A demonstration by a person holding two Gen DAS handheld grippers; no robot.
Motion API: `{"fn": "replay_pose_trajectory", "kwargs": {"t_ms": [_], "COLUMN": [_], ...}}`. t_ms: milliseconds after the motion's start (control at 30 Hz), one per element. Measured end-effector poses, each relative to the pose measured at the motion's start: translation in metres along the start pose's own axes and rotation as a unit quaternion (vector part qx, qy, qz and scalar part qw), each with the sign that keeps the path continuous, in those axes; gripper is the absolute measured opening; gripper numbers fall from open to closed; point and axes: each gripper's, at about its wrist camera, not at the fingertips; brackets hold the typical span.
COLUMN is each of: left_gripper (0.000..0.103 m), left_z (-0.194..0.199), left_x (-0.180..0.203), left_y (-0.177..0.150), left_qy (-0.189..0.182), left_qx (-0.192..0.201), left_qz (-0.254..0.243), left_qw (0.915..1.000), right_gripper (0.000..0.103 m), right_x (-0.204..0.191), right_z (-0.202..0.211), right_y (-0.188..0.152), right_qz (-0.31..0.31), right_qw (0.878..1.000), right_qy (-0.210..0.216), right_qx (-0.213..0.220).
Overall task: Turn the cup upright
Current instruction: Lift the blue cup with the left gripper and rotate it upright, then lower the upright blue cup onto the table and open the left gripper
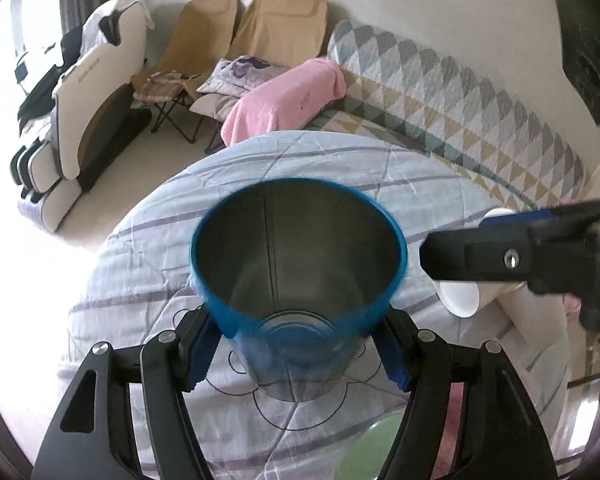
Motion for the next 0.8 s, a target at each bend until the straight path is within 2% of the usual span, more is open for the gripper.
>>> {"fn": "replay_pose_trajectory", "kwargs": {"t_ms": [167,400,800], "left_gripper": [0.089,0.09,0.094], "left_z": [0.012,0.038,0.096], "left_x": [-0.006,-0.006,0.012], "left_y": [-0.002,-0.008,-0.022], "left_qy": [-0.005,-0.005,0.051], "left_qx": [0.006,0.008,0.013], "left_qz": [0.017,0.031,0.065], "left_qw": [0.9998,0.9995,0.9965], "right_gripper": [0.084,0.084,0.084], "right_x": [-0.005,-0.011,-0.033], "right_z": [0.001,0.013,0.055], "right_y": [-0.005,-0.017,-0.04], "right_qz": [0.005,0.011,0.037], "right_qw": [1.0,1.0,0.999], "right_qy": [0.0,0.003,0.007], "right_qx": [-0.005,-0.016,-0.004]}}
Point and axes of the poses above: each gripper's, at about its wrist camera, not at the fingertips, and z roughly against the way its jaws point, x to its right, y to its top, and after that the axes turned 9 degrees about -x, right-handed
